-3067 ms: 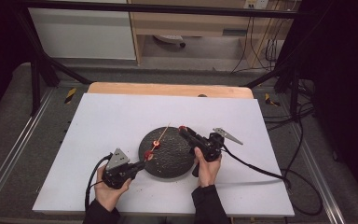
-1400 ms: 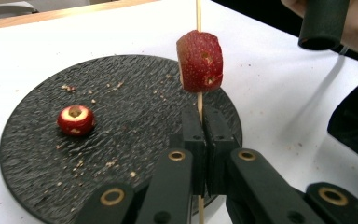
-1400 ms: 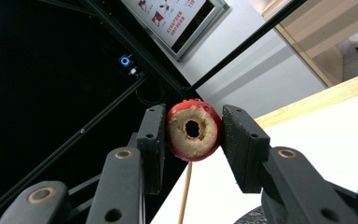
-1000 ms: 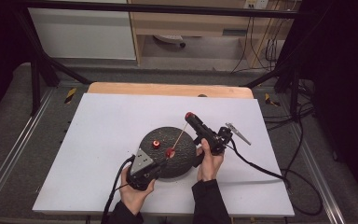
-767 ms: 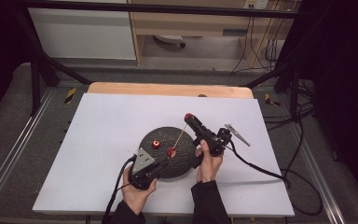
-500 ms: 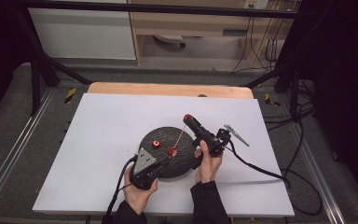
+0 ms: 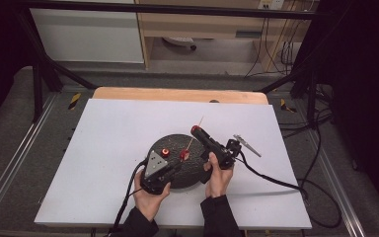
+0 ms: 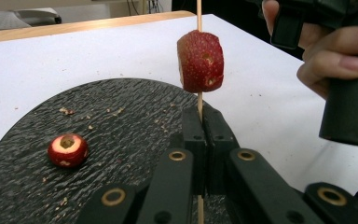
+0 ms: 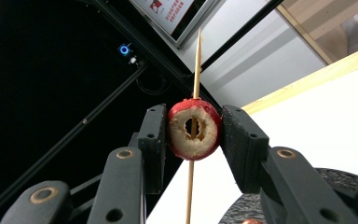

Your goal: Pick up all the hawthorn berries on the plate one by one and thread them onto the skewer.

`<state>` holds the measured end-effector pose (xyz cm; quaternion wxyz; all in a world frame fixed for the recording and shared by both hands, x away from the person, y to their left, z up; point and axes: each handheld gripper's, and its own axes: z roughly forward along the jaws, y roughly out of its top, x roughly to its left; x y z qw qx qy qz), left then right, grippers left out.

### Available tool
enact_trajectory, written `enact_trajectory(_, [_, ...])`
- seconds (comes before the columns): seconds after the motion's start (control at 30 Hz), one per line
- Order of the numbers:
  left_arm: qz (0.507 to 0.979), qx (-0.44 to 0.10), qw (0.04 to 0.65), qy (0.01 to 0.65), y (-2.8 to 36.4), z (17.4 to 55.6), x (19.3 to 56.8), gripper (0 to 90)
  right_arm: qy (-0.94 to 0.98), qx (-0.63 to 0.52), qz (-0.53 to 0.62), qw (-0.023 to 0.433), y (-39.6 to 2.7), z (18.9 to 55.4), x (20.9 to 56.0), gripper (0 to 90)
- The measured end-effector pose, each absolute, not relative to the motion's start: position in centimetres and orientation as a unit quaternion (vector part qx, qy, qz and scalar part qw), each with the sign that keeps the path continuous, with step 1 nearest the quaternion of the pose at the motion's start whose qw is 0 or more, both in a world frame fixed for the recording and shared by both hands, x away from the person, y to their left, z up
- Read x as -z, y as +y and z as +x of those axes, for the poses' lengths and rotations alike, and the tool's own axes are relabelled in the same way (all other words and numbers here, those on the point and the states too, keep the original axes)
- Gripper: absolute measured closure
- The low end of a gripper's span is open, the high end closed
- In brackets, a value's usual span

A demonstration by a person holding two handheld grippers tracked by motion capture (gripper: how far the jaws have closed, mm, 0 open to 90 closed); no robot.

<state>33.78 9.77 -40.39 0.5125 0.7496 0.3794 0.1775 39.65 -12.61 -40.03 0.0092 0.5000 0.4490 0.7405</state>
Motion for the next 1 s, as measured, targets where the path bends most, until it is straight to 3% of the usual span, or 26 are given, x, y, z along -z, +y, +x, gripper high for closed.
enact_trajectory(0.83, [0.755, -0.162, 0.519, 0.366, 9.8, 34.8, 39.9, 88.8, 0.492, -0.723, 0.485, 0.018, -12.1, 38.2, 41.0, 61.6])
enact_trajectory(1.0, [0.762, -0.157, 0.512, 0.365, 10.6, 34.7, 40.3, 88.8, 0.517, -0.712, 0.474, 0.021, -12.6, 38.3, 40.5, 50.8])
